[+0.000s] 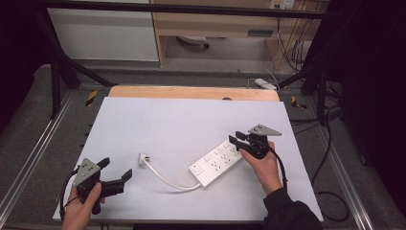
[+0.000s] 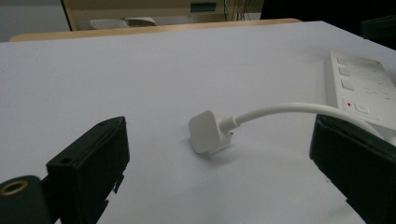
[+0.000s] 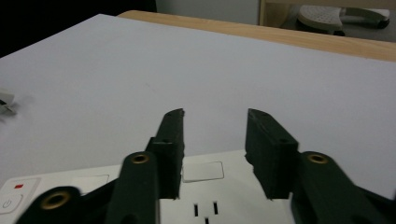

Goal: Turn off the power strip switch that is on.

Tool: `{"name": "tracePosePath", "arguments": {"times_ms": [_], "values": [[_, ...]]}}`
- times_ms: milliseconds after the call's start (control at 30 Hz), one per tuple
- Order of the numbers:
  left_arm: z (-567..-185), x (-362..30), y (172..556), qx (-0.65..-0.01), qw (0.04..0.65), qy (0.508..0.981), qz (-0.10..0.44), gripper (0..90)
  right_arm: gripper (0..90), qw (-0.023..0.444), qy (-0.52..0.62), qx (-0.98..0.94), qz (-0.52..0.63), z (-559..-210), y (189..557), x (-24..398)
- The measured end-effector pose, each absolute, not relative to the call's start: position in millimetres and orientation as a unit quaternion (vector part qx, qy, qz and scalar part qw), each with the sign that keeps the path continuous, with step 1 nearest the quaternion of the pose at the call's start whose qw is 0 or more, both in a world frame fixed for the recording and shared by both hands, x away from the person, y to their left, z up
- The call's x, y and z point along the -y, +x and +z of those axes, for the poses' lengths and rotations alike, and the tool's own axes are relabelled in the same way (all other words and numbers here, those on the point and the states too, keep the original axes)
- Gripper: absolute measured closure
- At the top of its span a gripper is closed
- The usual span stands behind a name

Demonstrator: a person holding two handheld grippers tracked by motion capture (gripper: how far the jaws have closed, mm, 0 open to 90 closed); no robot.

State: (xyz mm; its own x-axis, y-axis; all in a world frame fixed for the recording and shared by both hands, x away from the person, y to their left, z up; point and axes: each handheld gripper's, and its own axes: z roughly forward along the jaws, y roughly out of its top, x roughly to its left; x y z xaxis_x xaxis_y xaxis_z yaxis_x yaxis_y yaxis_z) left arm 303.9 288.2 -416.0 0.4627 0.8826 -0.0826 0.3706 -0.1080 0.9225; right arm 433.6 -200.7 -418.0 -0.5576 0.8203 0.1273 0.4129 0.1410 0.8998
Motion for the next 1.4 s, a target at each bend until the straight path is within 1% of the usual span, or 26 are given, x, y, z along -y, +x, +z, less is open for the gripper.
{"name": "tracePosePath", "arguments": {"times_ms": [100,200,333,467,567,733,800,967,1400], "values": [[-416,-288,304,-0.45,0.495,0.697,0.259,4.9,37.4,0.206,0.431,-0.722,0.501,-414,433,201],[-416,-288,304,-0.449,0.492,0.7,0.257,5.0,24.1,0.213,0.434,-0.718,0.5,-408,432,201],[-416,-287,303,-0.443,0.493,0.703,0.258,4.9,12.7,0.227,0.44,-0.713,0.497,-401,430,200],[-416,-287,304,-0.442,0.494,0.703,0.257,4.9,6.2,0.23,0.438,-0.712,0.498,-396,427,197],[-417,-287,304,-0.444,0.494,0.703,0.255,4.9,3.6,0.235,0.433,-0.71,0.503,-392,425,196],[-417,-286,303,-0.443,0.494,0.704,0.255,4.9,4.4,0.263,0.434,-0.695,0.509,-386,421,198],[-417,-286,304,-0.442,0.492,0.706,0.255,4.9,4.9,0.26,0.433,-0.695,0.512,-384,420,201],[-418,-286,305,-0.443,0.49,0.707,0.253,4.9,2.5,0.252,0.429,-0.698,0.515,-377,415,208],[-417,-286,304,-0.441,0.494,0.705,0.254,4.9,2.0,0.27,0.421,-0.693,0.519,-366,401,222]]}}
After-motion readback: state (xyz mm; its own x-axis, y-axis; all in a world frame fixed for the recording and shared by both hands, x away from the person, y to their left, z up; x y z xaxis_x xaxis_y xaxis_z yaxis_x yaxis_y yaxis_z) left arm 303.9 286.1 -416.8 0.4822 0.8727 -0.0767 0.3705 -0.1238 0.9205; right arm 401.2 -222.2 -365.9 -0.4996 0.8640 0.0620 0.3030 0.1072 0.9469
